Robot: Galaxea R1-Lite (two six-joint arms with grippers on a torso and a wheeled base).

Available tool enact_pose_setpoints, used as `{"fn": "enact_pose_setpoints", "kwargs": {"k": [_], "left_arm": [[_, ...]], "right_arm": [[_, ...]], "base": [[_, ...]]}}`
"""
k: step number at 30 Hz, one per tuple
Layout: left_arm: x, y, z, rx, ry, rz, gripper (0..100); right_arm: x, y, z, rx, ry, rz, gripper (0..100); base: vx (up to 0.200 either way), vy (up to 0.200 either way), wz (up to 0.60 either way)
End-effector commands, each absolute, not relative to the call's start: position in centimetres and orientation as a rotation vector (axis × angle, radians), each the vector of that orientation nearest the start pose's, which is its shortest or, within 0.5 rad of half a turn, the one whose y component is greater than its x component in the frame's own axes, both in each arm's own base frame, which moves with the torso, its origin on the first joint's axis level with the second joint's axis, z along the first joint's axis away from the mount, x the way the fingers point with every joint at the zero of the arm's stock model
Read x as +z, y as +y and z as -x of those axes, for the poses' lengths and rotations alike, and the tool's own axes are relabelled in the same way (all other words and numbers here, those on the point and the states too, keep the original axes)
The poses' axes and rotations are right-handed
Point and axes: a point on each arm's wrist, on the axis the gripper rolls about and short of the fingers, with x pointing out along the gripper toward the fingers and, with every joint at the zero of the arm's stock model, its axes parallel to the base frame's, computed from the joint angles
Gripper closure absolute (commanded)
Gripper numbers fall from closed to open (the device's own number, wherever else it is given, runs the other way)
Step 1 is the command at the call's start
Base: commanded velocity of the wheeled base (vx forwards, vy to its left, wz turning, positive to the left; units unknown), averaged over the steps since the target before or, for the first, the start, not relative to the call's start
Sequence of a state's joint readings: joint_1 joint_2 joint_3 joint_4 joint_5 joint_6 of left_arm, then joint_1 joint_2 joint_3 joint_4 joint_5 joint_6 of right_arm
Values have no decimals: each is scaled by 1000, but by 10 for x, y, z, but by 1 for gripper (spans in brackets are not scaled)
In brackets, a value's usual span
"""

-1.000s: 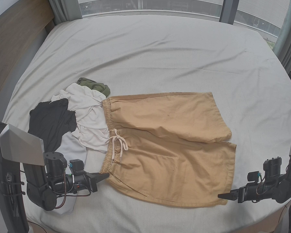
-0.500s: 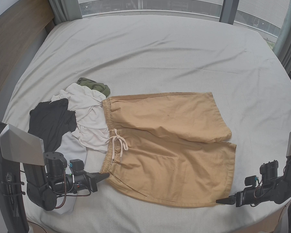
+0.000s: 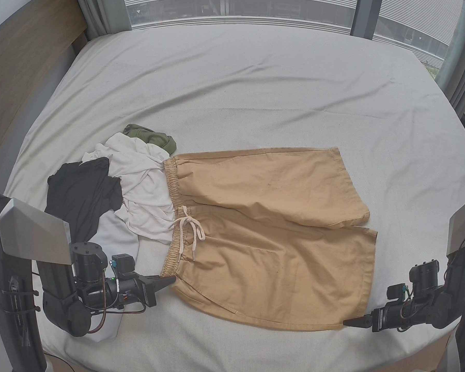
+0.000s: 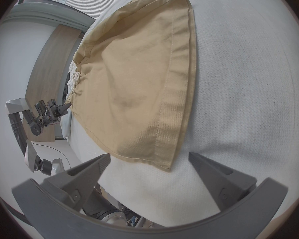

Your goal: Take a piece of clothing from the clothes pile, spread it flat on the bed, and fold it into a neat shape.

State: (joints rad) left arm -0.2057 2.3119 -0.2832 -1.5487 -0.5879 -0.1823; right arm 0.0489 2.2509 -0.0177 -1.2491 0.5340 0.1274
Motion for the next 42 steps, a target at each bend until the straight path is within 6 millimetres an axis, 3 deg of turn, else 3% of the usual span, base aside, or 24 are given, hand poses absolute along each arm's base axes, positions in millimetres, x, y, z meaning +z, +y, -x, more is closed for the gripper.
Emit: {"fn": "enact_pose_setpoints", "kwargs": {"k": [1,11,21,29,42], "left_arm": [[-13,-69,-272,-733,551,263,100],[-14,-69,-271,-732,556,263,100],[-1,-67,-234,-732,633,297,100],[0,-57,-206,-711,724,324,100],[-3,-57,-204,-704,759,332,100]], "right_arm": [[-44,26,-189,472,1066,-357,100],[-35,26,-190,471,1031,-360,100],[1,24,-174,476,1006,-345,100],[-1,26,-169,482,1059,-346,100],[5,31,-156,503,1127,-336,100]], "base": [[0,0,0],[0,0,0],[0,0,0],[0,0,0],[0,0,0]]}}
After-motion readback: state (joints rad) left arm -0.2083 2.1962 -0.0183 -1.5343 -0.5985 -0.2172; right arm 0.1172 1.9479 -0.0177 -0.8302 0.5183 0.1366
